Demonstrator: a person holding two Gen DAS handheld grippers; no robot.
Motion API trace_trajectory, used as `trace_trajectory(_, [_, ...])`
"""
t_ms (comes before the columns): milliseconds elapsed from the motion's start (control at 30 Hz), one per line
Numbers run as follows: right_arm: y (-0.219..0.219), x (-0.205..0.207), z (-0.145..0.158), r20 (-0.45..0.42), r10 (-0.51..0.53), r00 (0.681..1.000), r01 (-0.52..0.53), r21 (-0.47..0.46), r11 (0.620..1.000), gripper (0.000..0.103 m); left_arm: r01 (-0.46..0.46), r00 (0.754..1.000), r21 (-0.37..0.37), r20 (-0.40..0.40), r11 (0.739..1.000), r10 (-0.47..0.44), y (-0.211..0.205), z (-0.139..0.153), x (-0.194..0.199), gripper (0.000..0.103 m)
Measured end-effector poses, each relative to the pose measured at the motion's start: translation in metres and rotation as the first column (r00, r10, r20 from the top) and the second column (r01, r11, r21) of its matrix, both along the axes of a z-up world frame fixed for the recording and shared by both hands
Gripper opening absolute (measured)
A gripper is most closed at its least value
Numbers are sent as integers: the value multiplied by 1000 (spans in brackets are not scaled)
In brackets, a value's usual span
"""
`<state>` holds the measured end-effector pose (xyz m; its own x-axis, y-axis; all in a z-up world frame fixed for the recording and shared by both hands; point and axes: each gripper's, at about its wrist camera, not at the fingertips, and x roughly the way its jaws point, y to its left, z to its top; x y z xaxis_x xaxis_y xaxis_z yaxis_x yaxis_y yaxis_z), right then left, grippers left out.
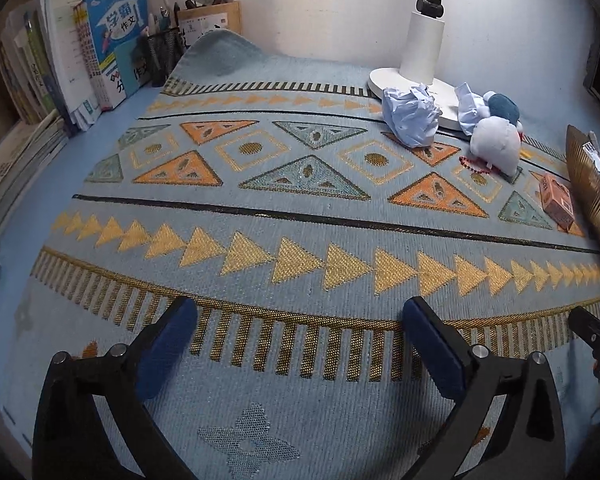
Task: Organize objects
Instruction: 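Withdraw both grippers from the bowl back over the rug, then grasp a white paper ball with the left gripper while the right grasps the bird plush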
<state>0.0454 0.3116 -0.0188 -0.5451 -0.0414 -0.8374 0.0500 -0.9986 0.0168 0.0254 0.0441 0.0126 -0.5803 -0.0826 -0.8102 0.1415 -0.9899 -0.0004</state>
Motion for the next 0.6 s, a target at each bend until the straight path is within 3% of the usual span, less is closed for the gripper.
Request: trace_trajectory(600, [2,-2,2,-10,-24,1000,24,2,1000,103,1,1000,0,0,1000,-1,0,1,0,103])
